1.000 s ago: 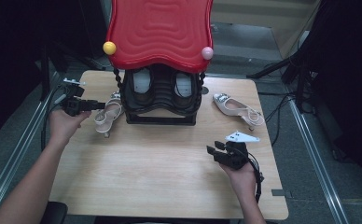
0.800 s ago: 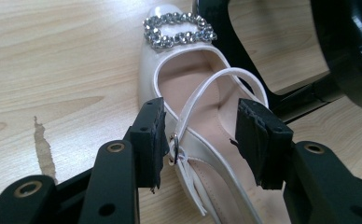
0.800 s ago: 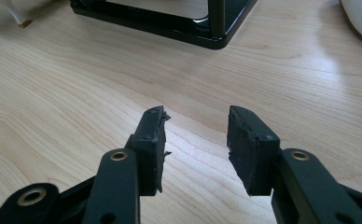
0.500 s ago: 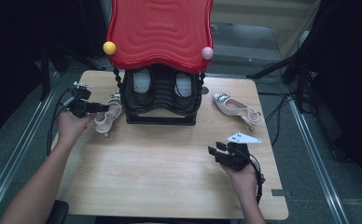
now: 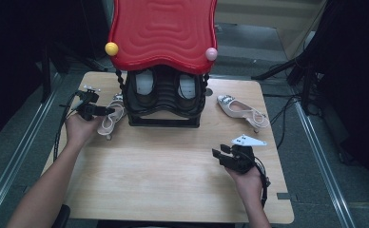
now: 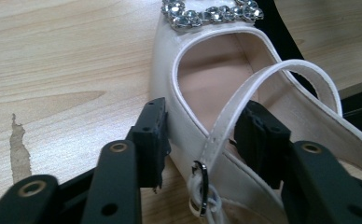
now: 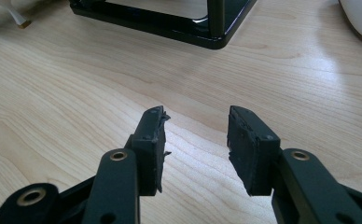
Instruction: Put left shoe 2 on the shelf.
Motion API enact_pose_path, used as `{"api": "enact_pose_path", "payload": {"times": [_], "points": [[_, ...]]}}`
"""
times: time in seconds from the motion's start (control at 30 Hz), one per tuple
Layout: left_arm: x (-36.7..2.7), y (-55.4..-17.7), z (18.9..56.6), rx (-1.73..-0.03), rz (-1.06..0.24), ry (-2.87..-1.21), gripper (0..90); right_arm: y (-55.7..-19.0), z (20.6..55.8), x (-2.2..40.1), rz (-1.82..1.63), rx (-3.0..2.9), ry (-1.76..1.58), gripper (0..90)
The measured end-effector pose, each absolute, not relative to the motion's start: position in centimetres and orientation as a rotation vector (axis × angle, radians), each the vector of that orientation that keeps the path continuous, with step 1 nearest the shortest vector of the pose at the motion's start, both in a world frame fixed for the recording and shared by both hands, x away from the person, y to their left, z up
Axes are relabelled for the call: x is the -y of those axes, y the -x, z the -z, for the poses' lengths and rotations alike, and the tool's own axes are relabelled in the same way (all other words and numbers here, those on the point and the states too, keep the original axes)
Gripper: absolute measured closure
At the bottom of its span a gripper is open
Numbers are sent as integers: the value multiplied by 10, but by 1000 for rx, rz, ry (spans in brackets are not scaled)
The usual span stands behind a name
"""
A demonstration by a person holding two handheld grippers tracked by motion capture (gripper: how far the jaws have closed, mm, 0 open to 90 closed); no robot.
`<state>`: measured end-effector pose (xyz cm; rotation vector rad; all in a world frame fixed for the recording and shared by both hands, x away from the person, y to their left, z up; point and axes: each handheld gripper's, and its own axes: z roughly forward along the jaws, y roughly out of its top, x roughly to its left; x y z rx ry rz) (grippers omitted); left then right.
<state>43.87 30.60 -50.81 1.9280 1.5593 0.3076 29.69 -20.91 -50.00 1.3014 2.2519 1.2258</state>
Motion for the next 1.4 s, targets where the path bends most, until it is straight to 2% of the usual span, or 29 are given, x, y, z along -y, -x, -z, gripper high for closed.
{"api": "enact_pose_path", "payload": {"times": [0.13, 0.23, 0.37, 0.47, 0.9, 1.4], "points": [[-305, -439, 508, -1579, -352, -1945, 662, -297, 500, 208, -1225, -2254, -1300, 579], [-304, -439, 508, -1611, -394, -1951, 786, -297, 500, 208, -1225, -2255, -1299, 579], [-311, -441, 508, -1653, -359, -1908, 844, -297, 500, 208, -1226, -2253, -1298, 578], [-315, -441, 507, -1667, -326, -1887, 854, -298, 500, 209, -1228, -2252, -1301, 579], [-327, -433, 487, -1647, -365, -1813, 860, -298, 500, 208, -1227, -2254, -1298, 579], [-330, -430, 444, -1634, -341, -1777, 857, -300, 500, 205, -1241, -2265, -1281, 580]]}}
